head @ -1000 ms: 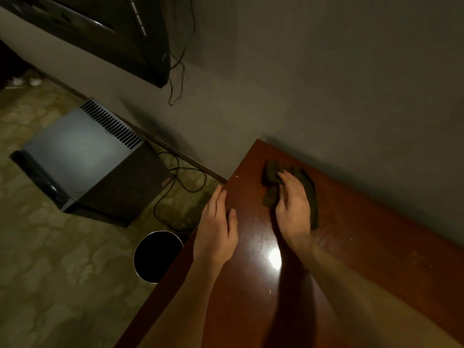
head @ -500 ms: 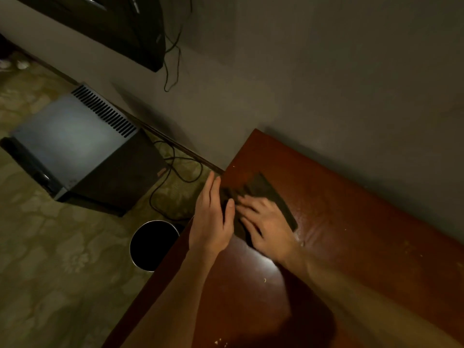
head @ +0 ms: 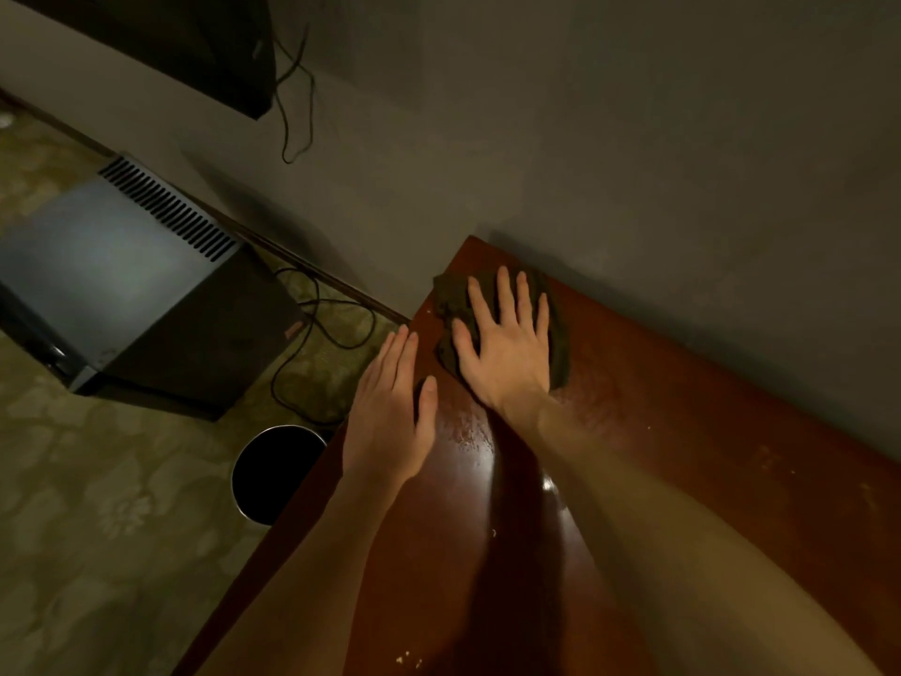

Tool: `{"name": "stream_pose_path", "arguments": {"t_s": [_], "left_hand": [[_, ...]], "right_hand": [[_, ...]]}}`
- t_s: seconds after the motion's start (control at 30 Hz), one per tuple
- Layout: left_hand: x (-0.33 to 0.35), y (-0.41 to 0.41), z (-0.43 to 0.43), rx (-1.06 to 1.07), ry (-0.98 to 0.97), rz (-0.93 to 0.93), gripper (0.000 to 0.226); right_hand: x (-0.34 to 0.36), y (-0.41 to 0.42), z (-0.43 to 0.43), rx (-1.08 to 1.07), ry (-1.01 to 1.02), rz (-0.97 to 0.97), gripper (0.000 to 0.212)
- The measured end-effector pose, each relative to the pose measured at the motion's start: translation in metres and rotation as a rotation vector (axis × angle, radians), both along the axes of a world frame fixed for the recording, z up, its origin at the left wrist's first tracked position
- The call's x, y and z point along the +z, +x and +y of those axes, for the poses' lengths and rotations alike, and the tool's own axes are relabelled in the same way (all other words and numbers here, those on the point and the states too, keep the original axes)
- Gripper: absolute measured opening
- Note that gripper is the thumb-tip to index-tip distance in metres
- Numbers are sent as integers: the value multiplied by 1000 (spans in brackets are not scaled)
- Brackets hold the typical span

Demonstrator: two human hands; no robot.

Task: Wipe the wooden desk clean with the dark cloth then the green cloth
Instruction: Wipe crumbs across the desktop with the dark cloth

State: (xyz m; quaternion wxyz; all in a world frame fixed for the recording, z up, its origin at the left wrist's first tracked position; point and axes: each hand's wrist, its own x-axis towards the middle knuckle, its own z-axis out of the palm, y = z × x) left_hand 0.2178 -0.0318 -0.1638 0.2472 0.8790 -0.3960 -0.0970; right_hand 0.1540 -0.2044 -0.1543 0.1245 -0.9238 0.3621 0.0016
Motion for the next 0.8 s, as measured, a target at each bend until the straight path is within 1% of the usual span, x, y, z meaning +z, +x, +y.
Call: {"name": "stream_pose_path", "arguments": {"t_s": [0.17, 0.27, 0.37, 0.47, 0.57, 0.67, 0.8], "left_hand": [[-1, 0, 0, -13, 17, -33, 56], [1, 2, 0, -22, 37, -38, 55], [1, 1, 0, -28, 62, -63, 53], [0, 0, 1, -22, 55, -69, 54], [1, -1, -1, 8, 32, -48, 54], [0, -2, 0, 12, 5, -50, 54], [-5, 0, 2, -23, -77, -96, 53]], "right_hand": [[0, -51, 39, 38, 5, -2, 61], [3, -79, 63, 85, 20, 47, 61], [2, -67, 46, 53, -6, 52, 62], [-2, -35, 4, -19, -16, 24, 63], [-4, -15, -30, -34, 1, 19, 64], [-5, -19, -26, -32, -23, -1, 63], [0, -61, 18, -52, -51, -11, 60]]}}
